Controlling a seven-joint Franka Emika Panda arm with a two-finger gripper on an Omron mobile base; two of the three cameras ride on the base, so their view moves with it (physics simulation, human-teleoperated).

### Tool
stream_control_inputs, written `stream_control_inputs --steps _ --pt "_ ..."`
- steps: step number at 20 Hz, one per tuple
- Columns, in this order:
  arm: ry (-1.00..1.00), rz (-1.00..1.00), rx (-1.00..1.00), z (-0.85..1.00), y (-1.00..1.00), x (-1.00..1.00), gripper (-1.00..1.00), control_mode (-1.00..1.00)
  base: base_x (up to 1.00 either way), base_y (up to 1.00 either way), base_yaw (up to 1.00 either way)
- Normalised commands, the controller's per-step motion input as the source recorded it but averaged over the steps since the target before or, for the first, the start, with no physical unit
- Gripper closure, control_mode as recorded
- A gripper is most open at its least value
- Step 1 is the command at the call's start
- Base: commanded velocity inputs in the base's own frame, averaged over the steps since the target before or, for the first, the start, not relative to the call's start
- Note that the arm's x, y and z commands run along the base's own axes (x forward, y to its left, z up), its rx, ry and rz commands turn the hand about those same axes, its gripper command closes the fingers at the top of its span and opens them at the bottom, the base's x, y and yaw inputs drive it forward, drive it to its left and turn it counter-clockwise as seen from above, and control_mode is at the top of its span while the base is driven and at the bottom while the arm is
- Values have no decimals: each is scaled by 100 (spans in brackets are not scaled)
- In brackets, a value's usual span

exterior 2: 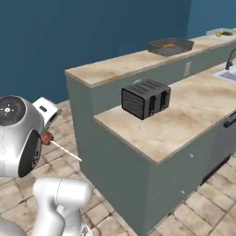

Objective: Place the cold items (lemon and cucumber) from the fridge in one tupperware on the dining counter. Place the warm items (kebab skewer and hot dog) in the stove area in another tupperware.

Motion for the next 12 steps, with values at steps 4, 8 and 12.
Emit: stream_control_inputs --steps 4,8,12 --pt "0 0 0 0 0 0 100 100 46 100 -57" --pt "0 0 0 0 0 0 100 100 39 100 -50" --pt "0 0 0 0 0 0 100 100 28 100 -40"
